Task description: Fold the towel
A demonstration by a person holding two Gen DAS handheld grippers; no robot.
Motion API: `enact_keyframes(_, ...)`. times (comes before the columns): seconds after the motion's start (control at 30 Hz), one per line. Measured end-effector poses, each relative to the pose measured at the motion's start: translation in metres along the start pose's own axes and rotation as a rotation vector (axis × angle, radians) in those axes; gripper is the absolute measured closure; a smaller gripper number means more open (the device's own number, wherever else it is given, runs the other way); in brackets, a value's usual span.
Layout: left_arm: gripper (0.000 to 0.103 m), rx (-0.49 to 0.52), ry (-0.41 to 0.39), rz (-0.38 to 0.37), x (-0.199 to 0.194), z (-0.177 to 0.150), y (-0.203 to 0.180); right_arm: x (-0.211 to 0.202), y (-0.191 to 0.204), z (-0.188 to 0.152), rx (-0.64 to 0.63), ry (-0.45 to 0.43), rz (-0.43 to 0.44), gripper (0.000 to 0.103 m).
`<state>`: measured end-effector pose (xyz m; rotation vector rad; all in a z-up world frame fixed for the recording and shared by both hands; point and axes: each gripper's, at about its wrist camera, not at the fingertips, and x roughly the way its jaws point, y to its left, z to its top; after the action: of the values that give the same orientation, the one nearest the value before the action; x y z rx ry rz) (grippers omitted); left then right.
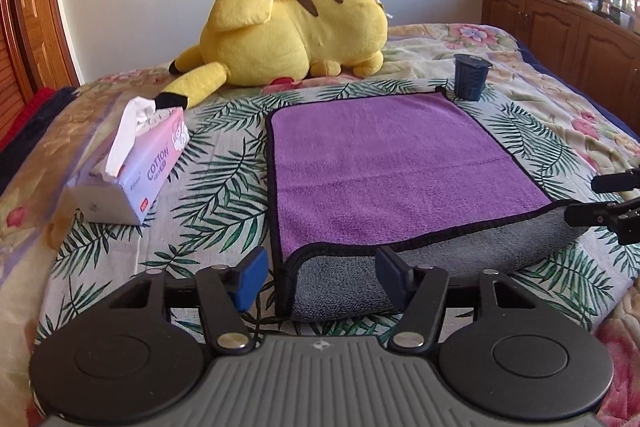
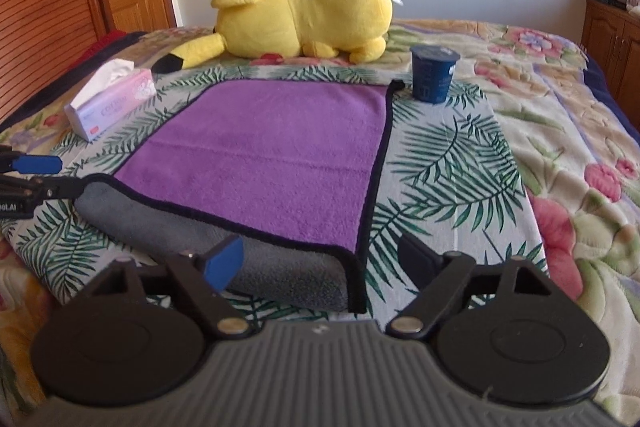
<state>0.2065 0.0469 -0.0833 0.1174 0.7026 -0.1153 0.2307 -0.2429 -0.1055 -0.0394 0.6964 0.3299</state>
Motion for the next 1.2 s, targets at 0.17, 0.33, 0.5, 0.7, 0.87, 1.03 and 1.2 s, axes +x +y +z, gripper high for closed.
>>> enact_keyframes(0.17, 0.067, -0.033, 0.034, -0.001, 0.013, -0.001, 0.011, 0.008, -0.006, -0.001, 0.025, 0.038, 0.015, 0.026)
enact_keyframes(0.33, 0.085, -0.068, 0.06, -0.027, 0.022, -0.003, 0.019, 0.014, -0.014, 0.0, 0.061, 0.067, 0.036, 0.032)
enact_keyframes(0.5, 0.092, -0.089, 0.076, -0.036, 0.024, -0.004, 0.021, 0.018, -0.019, -0.001, 0.083, 0.101, 0.054, 0.039)
enact_keyframes(0.7, 0.098, -0.073, 0.073, -0.046, 0.023, -0.005, 0.018, 0.02, -0.018, -0.002, 0.081, 0.128, 0.084, 0.047)
enact_keyframes(0.87, 0.103, -0.077, 0.06, -0.05, 0.021, -0.004, 0.019, 0.018, -0.017, -0.001, 0.086, 0.125, 0.116, 0.054)
enact_keyframes(1.03, 0.103, -0.063, 0.063, -0.053, 0.022, -0.005, 0.016, 0.016, -0.017, 0.0, 0.082, 0.118, 0.126, 0.064)
enact_keyframes(1.2, 0.103, -0.051, 0.06, -0.039, 0.023, -0.007, 0.014, 0.016, -0.016, 0.001, 0.071, 0.109, 0.121, 0.073)
